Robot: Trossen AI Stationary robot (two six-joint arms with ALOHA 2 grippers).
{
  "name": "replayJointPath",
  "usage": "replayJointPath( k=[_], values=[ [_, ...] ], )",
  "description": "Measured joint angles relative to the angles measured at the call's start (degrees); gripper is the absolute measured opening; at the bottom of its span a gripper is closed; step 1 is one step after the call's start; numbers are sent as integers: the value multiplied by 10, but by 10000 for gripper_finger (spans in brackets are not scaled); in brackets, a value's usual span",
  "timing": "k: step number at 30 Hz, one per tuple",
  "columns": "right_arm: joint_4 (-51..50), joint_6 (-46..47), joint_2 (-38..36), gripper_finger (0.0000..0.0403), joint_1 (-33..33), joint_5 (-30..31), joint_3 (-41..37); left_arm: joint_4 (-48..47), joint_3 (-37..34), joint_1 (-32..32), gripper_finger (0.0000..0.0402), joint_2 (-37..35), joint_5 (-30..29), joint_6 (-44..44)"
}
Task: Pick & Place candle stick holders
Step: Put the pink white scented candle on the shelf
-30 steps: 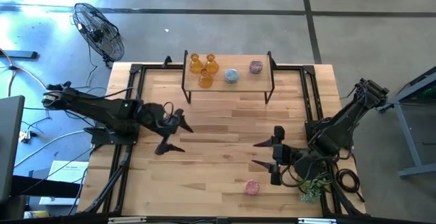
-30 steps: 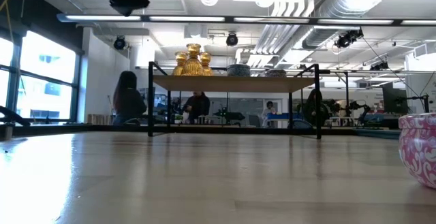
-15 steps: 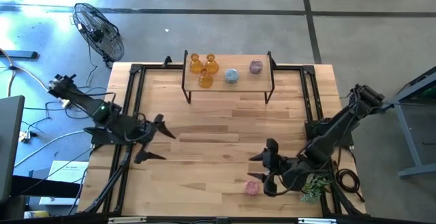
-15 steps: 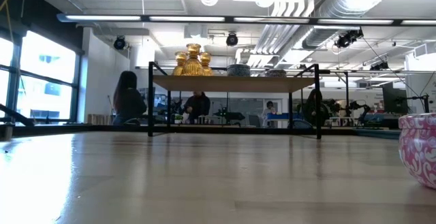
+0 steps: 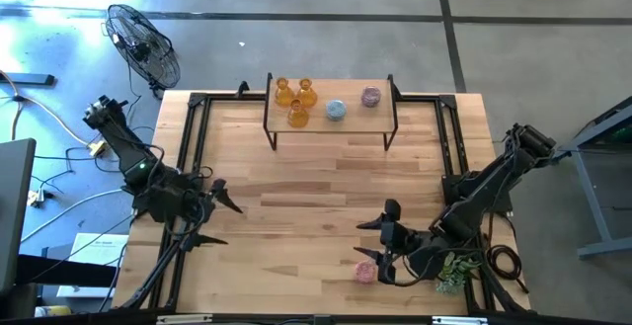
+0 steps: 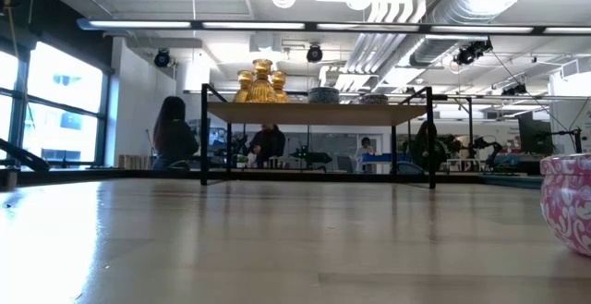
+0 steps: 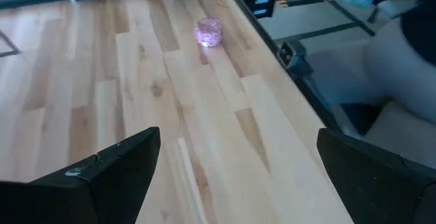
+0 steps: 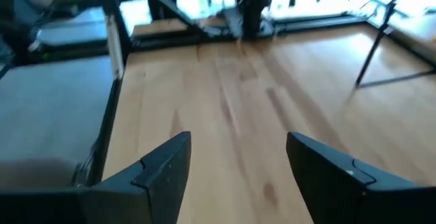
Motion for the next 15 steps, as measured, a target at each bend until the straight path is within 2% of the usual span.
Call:
replayJointPath(
  k=[6,11,15],
  values=[
    [14,-31,0,239,0,57,0,-17,0,-20,388,0,-61,-26],
    [23,-19,0,242,0,65,0,-22,0,-18,388,0,-65,-46],
    [31,-18,0,260,0,80,0,-22,0,-18,388,0,-64,-54]
  ],
)
